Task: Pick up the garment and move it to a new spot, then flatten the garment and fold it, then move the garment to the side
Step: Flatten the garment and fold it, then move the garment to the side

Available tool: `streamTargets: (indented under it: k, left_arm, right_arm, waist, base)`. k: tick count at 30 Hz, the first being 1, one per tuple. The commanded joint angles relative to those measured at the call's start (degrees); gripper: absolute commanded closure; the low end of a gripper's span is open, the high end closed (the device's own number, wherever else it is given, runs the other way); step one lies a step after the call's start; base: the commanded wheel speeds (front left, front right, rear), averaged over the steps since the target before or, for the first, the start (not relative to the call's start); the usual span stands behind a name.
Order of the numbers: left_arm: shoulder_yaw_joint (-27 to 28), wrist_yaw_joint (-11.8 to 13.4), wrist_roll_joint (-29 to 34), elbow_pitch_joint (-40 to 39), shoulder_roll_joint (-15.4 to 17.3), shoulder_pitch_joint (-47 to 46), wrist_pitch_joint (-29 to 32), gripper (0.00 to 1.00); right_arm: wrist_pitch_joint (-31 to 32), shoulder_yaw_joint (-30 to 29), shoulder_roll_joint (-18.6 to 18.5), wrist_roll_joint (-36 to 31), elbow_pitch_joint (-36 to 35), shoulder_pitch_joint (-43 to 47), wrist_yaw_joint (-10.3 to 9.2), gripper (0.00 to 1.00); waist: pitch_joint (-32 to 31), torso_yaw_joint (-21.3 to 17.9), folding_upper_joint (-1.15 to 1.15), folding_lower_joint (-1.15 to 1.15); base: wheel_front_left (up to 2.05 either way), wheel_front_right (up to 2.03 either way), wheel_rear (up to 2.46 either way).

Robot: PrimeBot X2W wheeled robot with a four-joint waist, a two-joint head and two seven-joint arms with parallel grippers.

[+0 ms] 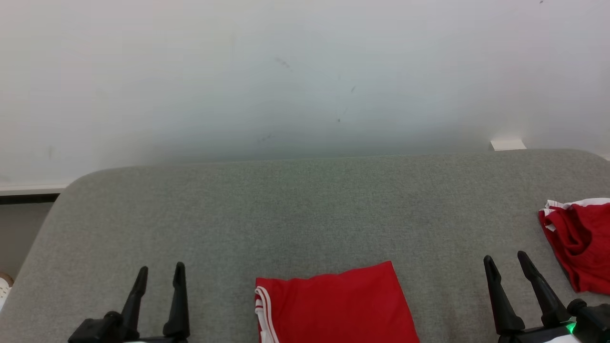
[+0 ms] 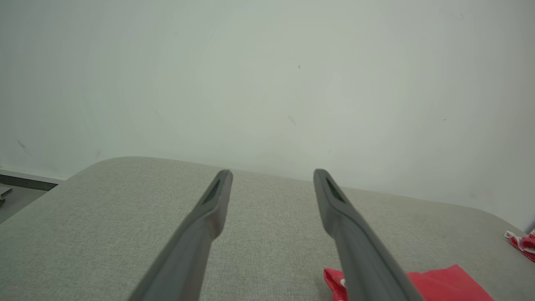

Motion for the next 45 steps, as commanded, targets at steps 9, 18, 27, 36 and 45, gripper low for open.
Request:
streamTargets:
  k: [9,18,27,36,45]
  left_arm:
    - [-1.5,-0.2,-0.6,1.8,0.2,0.5,0.0,0.0]
    - [-2.2,0.1,-0.8,2.3,0.2,-0.4,0.0,0.0]
    - [-3.0,0.2,-1.2,2.7,0.2,-1.1,0.0,0.0]
    - [-3.2,0.3,-1.4,3.1,0.2,-1.3,0.0,0.0]
    - [-3.5,0.4,-1.5,3.3,0.2,-0.9,0.0,0.0]
  right_arm:
    - [-0.2,-2.3,1.4,-2.9,2.5,-0.6,0.01,0.0]
    - [2.5,0.5,2.6,-1.1,6.6,-2.1,0.01,0.0]
    - [15.0,8.8,4.0,3.3,15.1,-7.5,0.0,0.0]
    - [26.0,7.2,7.0,3.5,26.9,-11.6,0.0,0.0]
    - [31.4,10.2,8.3,6.8,29.6,-11.0,0.09,1.0]
  waist:
    - [0.2,0.5,0.0,0.0]
    - [0.6,1.5,0.0,0.0]
    - [1.4,4.4,0.0,0.0]
    - [1.7,8.1,0.0,0.0]
    - [1.9,10.0,0.0,0.0]
  base:
    - [0.0,0.0,0.0]
    - [0.0,0.0,0.0]
    - [0.0,0.0,0.0]
    - [0.0,0.0,0.0]
    - [0.0,0.0,0.0]
